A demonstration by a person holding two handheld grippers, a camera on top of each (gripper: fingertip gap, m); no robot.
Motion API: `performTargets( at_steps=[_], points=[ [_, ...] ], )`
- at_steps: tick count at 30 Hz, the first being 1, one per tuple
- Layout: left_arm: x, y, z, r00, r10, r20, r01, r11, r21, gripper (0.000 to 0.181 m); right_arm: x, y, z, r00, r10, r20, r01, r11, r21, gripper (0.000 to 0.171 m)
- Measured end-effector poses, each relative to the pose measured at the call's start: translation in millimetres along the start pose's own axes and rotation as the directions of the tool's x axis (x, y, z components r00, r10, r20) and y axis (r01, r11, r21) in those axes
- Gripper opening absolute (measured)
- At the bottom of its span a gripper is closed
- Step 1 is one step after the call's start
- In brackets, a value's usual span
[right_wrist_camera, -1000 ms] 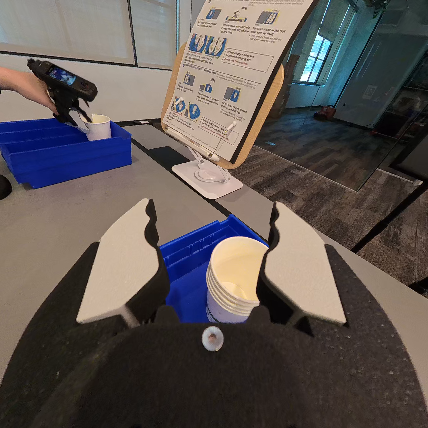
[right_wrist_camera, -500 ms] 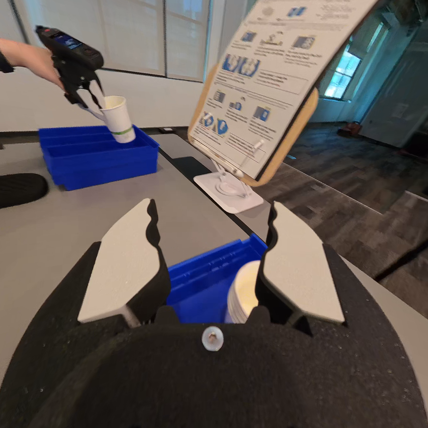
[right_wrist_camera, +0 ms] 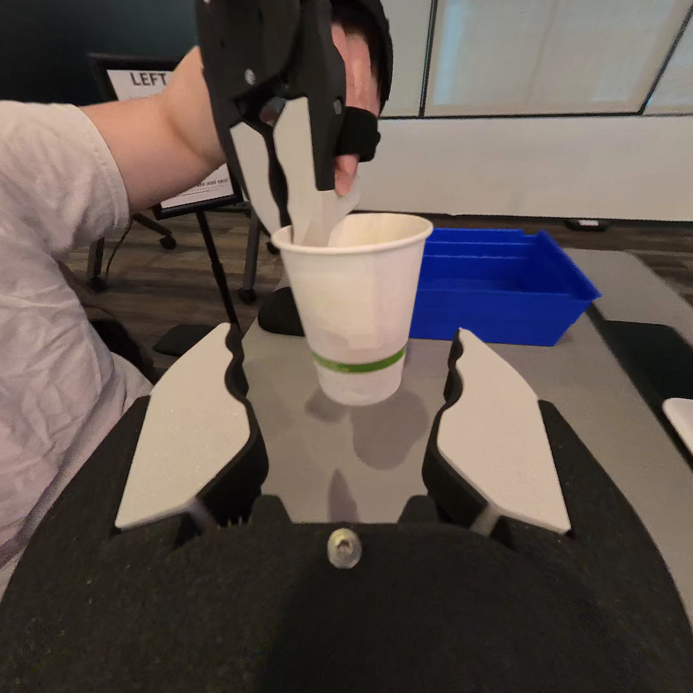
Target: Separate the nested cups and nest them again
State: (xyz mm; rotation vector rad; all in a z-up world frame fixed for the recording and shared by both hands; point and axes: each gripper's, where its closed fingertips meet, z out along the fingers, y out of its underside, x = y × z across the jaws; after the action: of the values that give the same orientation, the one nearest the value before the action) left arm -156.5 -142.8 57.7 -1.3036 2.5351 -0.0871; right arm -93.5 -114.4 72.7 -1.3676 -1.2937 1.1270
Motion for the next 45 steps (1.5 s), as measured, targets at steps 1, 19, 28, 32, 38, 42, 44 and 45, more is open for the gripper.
performTargets(
  at_steps=[1,19,28,32,38,42,44,45],
  points=[
    [1.2,-2.5,3.2,1.000,0.009,-0.009,-0.009,1.000,-0.008,0.000,-1.0,6.0,8.4,1.000,0.014,0.019,-0.014,1.000,-0.020,0.104],
    [16.0,-21.3,21.7,0.995,0.047,-0.086,-0.043,0.998,0.042,0.000,-25.1,36.6,52.8,0.967,0.082,0.241,-0.060,0.993,-0.097,0.091],
    [10.8,-24.6,16.0,0.999,0.001,-0.049,0.003,0.998,0.066,0.011,-22.7,34.9,51.2,0.970,0.075,0.233,-0.057,0.995,-0.084,0.090],
    [-3.8,-30.8,1.6,0.998,-0.025,0.052,0.019,0.994,0.112,0.030,-17.1,36.1,47.9,0.974,0.079,0.214,-0.063,0.995,-0.081,0.090],
    [-8.9,-36.0,-46.7,0.975,-0.186,0.124,0.137,0.935,0.328,0.035,23.2,4.4,-0.9,0.997,-0.019,-0.079,0.019,1.000,0.001,0.090],
    [2.0,-10.8,-51.1,0.941,-0.293,0.167,0.213,0.901,0.377,0.032,78.0,-35.7,-131.4,0.746,-0.121,-0.655,0.212,0.975,0.061,0.090],
    [7.6,-0.8,-49.5,0.921,-0.326,0.213,0.231,0.898,0.374,0.032,93.2,-34.7,-201.3,0.595,-0.006,-0.804,0.212,0.966,0.150,0.089],
    [8.9,2.9,-48.6,0.909,-0.341,0.241,0.238,0.897,0.372,0.029,99.5,-24.1,-223.6,0.556,0.040,-0.830,0.181,0.969,0.168,0.089]
  ],
)
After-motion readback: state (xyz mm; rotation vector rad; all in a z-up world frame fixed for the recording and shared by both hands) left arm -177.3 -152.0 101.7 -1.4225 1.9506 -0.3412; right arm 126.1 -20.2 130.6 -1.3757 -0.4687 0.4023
